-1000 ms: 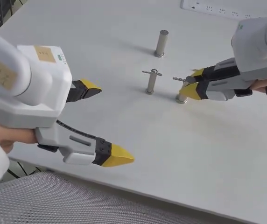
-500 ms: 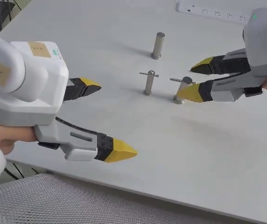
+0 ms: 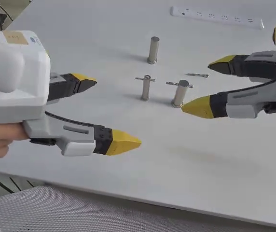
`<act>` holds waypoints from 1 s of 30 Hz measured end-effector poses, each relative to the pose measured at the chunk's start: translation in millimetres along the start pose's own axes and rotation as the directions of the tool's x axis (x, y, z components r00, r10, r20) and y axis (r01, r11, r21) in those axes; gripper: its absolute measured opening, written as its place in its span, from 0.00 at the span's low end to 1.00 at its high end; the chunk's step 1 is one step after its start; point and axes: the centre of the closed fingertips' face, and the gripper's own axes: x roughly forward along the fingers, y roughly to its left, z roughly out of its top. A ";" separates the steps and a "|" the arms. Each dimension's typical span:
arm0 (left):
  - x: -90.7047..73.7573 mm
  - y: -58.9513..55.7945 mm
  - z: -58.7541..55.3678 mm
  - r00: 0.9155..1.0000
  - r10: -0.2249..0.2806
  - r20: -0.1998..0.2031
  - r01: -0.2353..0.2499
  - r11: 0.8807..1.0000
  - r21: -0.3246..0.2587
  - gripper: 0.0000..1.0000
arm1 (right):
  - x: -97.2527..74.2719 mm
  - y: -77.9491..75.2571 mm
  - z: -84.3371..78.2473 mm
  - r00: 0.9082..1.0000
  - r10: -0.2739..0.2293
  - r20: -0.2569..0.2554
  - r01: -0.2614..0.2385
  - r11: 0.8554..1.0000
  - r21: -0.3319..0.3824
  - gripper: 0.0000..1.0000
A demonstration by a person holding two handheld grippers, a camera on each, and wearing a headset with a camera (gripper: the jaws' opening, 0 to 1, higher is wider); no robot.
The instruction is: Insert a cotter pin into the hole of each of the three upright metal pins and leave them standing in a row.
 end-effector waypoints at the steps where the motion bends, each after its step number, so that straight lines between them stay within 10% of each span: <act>1: 0.6 -0.5 0.0 1.000 -0.002 0.001 0.002 1.000 -0.003 0.89 | -0.7 3.4 -1.5 1.000 -0.010 -0.001 0.010 1.000 -0.002 0.69; 9: 4.5 -0.6 -0.9 1.000 0.000 -0.001 0.000 1.000 -0.007 0.89 | -7.3 6.1 -22.1 0.997 -0.075 -0.034 0.078 0.993 0.090 0.82; 21: 10.0 -4.8 6.3 1.000 -0.023 0.013 0.023 1.000 -0.013 0.89 | -24.3 1.5 -17.2 0.980 -0.165 0.113 0.131 0.956 0.264 0.95; 30: 11.3 -2.3 13.8 0.999 -0.031 0.027 0.032 0.999 -0.024 0.89 | -31.8 9.5 -37.3 0.977 -0.192 0.087 0.155 0.935 0.319 0.97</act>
